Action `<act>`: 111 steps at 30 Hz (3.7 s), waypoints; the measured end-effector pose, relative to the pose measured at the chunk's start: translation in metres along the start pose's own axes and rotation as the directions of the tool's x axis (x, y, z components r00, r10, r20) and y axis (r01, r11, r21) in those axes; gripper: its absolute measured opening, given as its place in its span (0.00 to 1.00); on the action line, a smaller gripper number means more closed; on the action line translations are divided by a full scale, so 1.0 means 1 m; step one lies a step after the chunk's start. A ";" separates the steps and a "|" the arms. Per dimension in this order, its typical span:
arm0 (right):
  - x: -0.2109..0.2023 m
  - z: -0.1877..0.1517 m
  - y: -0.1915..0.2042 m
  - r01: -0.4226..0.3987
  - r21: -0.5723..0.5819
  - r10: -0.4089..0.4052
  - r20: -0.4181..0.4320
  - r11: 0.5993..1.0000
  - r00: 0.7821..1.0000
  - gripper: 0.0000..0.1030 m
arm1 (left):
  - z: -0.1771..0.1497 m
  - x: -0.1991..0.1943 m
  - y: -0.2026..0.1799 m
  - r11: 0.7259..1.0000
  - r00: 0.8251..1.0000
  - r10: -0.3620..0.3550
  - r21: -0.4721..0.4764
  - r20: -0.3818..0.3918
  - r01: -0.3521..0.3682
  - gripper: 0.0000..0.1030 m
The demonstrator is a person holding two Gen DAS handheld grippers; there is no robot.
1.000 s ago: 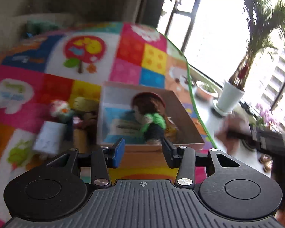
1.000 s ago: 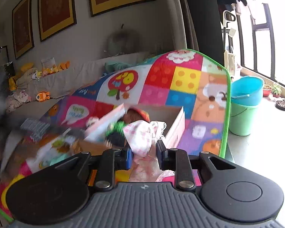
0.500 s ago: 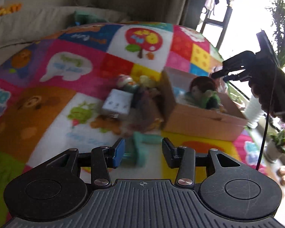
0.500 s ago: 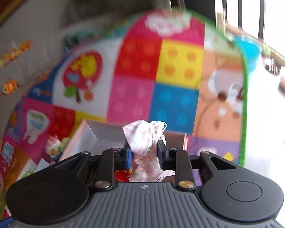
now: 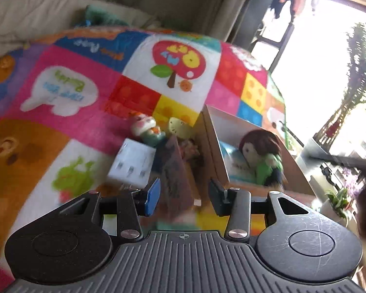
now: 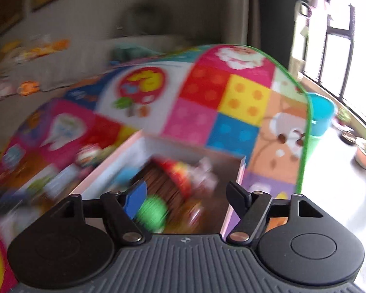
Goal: Organize objects
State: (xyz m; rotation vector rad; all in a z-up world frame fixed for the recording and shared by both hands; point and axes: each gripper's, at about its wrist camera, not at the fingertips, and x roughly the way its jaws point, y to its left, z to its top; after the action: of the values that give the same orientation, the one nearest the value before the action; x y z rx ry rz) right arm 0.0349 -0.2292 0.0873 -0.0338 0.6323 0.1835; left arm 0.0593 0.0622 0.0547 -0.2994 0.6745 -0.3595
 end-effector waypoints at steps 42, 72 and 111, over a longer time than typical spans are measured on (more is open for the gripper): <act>0.002 -0.119 0.039 -0.052 0.062 0.052 0.005 0.997 0.999 0.94 | -0.012 -0.012 0.053 0.970 0.962 0.241 0.071 -0.128 -0.233 0.26; 0.227 0.066 0.260 -0.119 -0.018 0.104 -0.359 0.993 0.928 0.77 | -0.082 -0.090 0.070 0.994 0.993 0.095 -0.055 -0.072 -0.099 0.27; -0.033 -0.132 0.077 -0.037 -0.074 0.027 -0.135 0.997 0.990 0.70 | -0.104 -0.052 -0.028 0.997 0.983 0.056 0.069 -0.174 -0.044 0.27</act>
State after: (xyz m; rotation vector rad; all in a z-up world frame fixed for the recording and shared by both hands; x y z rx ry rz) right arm -0.0827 -0.1704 0.0024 -0.1102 0.7598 0.2378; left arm -0.0525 0.0435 0.0169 -0.1897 0.8401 -0.3619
